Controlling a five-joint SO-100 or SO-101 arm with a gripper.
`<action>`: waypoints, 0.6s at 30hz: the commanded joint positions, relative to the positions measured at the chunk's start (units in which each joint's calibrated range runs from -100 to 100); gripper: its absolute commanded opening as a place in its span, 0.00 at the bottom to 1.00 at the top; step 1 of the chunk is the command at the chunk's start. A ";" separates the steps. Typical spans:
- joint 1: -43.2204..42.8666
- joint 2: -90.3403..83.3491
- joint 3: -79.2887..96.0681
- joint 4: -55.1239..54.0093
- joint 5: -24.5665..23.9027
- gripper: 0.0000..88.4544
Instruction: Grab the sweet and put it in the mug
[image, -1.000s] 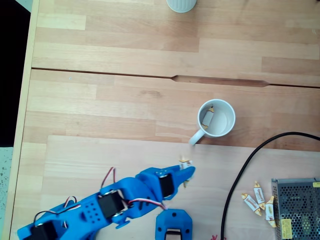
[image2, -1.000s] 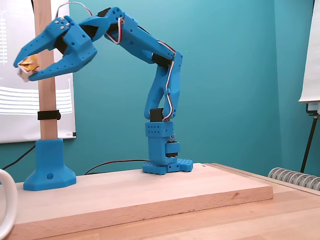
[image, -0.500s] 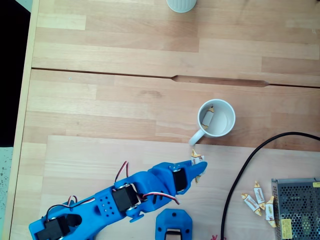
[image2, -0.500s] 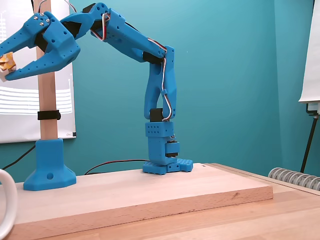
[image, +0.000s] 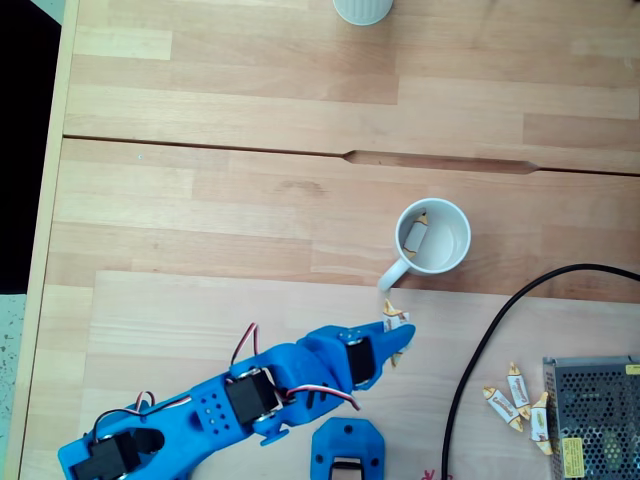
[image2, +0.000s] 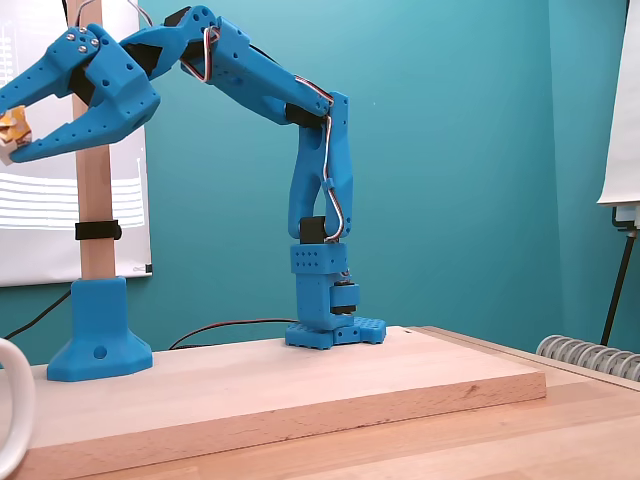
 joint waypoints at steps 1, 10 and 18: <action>0.80 -0.47 -3.24 -0.88 0.05 0.05; 0.87 0.73 -3.24 -0.88 0.05 0.05; 0.80 0.73 -3.24 -0.80 0.05 0.05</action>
